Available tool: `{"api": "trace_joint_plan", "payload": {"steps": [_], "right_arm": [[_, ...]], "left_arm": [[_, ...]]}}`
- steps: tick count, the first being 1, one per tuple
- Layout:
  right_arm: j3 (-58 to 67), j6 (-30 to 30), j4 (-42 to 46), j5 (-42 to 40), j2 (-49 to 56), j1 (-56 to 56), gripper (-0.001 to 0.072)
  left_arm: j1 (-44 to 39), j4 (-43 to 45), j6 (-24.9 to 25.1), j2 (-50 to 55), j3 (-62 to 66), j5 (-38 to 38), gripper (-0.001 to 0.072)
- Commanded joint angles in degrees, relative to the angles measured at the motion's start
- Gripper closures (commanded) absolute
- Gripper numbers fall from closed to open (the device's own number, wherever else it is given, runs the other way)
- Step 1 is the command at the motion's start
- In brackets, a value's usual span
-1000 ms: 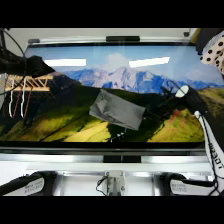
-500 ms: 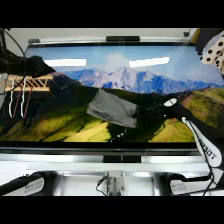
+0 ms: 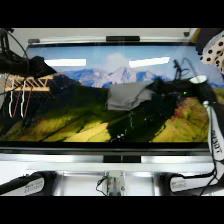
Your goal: Fold the shirts.
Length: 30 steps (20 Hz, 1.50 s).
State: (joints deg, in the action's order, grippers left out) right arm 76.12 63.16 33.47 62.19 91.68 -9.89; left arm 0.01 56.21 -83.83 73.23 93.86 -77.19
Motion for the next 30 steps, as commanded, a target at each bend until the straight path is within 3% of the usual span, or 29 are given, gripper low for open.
{"api": "trace_joint_plan", "payload": {"steps": [1,7,13,18,30], "right_arm": [[9.6,7.3,14.0,5.0,-1.8,-11.8,0.0653],[9.8,11.2,35.4,14.6,-5.7,-37.3,0.0653],[-1.1,13.6,38.2,18.4,-6.2,-56.0,0.0653],[-11.6,13.5,44.9,18.6,-6.8,-59.3,0.0653],[-19.2,16.8,51.8,17.4,-8.4,-59.3,0.0653]], "left_arm": [[0.0,0.0,-0.5,0.3,0.0,-0.5,0.0679],[0.0,0.0,-0.9,0.3,0.0,-1.5,0.0679],[-0.4,0.0,-2.7,0.4,0.0,-1.5,0.0679],[-2.1,0.0,-2.8,0.5,0.0,-1.4,0.0679],[-2.6,1.0,-2.8,0.7,0.0,-1.3,0.0679]]}}
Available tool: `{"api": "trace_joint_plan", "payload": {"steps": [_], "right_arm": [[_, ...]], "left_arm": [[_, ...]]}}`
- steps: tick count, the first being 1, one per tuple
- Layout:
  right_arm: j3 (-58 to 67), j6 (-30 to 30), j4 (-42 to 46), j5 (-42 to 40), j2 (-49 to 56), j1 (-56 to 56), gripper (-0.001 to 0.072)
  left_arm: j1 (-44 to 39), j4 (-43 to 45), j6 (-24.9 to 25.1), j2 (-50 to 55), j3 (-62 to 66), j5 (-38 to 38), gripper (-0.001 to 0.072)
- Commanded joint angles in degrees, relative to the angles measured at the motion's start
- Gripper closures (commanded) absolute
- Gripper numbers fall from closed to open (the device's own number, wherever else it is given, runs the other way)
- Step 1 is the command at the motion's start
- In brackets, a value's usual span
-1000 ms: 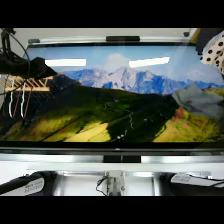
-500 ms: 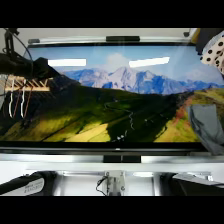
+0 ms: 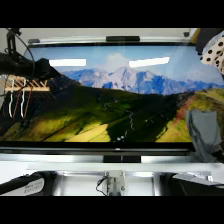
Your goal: Fold the shirts.
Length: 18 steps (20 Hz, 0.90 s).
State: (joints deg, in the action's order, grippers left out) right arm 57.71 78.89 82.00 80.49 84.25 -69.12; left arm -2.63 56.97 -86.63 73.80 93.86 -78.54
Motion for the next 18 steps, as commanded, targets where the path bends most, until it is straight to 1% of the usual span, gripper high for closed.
{"api": "trace_joint_plan", "payload": {"steps": [1,2,3,4,9,11,12,14,15,16,17,18], "right_arm": [[-0.8,2.0,5.3,-1.3,-1.9,-0.1,0.0653],[-0.8,2.2,6.9,-2.0,-2.9,-0.1,0.0622],[-0.8,2.0,8.1,-2.8,-3.9,-0.1,0.0324],[-0.8,1.6,8.4,-2.8,-4.8,-0.1,0.0086],[-0.2,3.3,7.5,-0.8,-10.2,0.0,0.0086],[3.6,2.8,4.2,-1.4,-12.6,1.6,0.0092],[6.8,2.7,1.5,-2.8,-13.5,4.4,0.0092],[13.3,1.4,-5.5,-4.9,-13.8,13.7,0.0092],[16.9,1.2,-6.5,-6.0,-13.7,21.3,0.0092],[20.0,1.6,-5.2,-7.1,-13.7,29.5,0.0092],[22.9,3.8,-1.3,-8.7,-13.6,39.1,0.0092],[25.4,7.4,3.6,-9.0,-12.9,47.9,0.0092]], "left_arm": [[0.0,0.3,0.0,0.2,0.0,0.0,0.0679],[0.0,0.3,0.0,0.3,0.0,0.0,0.0679],[0.0,0.3,0.0,0.5,0.0,0.0,0.0679],[0.0,0.3,0.0,0.7,0.0,0.0,0.0679],[0.0,0.3,0.4,1.6,0.0,0.0,0.0679],[-0.1,0.3,0.4,2.2,0.0,0.0,0.068],[-0.4,1.4,0.4,2.6,0.0,0.0,0.0681],[-3.5,11.1,-0.2,4.1,0.3,0.5,0.0683],[-6.2,19.3,-2.6,5.5,1.3,0.0,0.0683],[-9.2,28.2,-5.0,7.4,2.9,-1.6,0.0683],[-12.2,36.1,-6.7,9.6,4.6,-4.3,0.0683],[-14.7,42.3,-7.1,12.1,6.1,-7.6,0.0681]]}}
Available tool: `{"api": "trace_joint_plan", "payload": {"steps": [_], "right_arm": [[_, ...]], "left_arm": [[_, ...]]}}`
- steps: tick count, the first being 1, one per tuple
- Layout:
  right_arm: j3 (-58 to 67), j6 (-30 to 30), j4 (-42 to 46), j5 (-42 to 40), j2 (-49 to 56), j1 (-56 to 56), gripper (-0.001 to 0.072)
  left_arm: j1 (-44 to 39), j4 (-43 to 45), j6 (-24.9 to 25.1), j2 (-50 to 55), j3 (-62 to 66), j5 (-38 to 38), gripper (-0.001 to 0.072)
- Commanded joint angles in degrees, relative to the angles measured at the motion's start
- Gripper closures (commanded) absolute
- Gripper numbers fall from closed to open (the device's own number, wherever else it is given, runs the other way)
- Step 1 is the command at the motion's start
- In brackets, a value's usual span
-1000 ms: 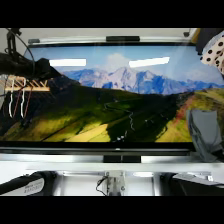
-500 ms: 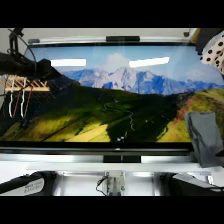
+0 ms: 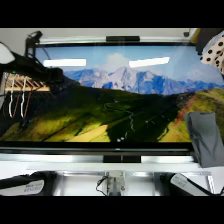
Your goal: Fold the shirts.
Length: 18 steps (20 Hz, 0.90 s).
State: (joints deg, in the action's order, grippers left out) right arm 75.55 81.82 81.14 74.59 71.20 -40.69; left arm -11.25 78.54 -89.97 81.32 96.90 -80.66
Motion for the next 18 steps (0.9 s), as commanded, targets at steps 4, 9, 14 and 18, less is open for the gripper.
{"api": "trace_joint_plan", "payload": {"steps": [4,9,14,18], "right_arm": [[15.3,10.9,4.1,8.9,8.0,40.0,0.0091],[15.7,15.0,-1.7,18.4,11.2,40.7,0.0092],[15.7,15.0,-3.1,12.1,10.7,40.7,0.0092],[15.7,15.0,-3.1,12.0,10.7,40.7,0.0092]], "left_arm": [[-9.6,23.1,-5.3,11.2,3.9,-13.5,-0.0003],[-8.5,16.9,-7.0,4.1,-6.4,-1.7,-0.0003],[-7.9,14.0,-7.0,1.7,-11.9,2.3,-0.0002],[-7.7,14.0,-7.0,1.8,-11.9,4.2,-0.0003]]}}
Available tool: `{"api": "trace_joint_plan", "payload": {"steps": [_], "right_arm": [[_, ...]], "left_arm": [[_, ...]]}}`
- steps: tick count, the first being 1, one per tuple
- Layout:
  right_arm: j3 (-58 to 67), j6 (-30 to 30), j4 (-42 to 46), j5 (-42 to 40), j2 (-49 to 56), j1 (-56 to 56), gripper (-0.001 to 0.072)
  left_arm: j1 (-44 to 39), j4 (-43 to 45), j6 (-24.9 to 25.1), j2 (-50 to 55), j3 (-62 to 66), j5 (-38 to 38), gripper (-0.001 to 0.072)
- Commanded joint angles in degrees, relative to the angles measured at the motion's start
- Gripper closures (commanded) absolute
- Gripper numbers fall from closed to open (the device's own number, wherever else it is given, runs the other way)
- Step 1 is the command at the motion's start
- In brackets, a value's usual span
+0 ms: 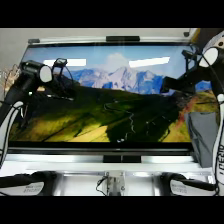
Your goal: Fold the shirts.
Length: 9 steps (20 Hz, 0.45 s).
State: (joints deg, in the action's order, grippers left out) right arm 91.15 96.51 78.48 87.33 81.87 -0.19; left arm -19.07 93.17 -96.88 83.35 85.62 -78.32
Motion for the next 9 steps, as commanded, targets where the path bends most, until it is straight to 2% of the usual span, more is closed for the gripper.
{"api": "trace_joint_plan", "payload": {"steps": [1,9], "right_arm": [[0.1,0.3,-0.4,-0.8,0.0,0.2,0.0092],[0.1,0.3,-0.4,-0.8,0.0,0.2,0.0092]], "left_arm": [[0.1,-0.7,-0.1,-0.3,-0.7,1.8,-0.0002],[0.1,-0.6,0.3,-0.3,-0.7,1.5,-0.0003]]}}
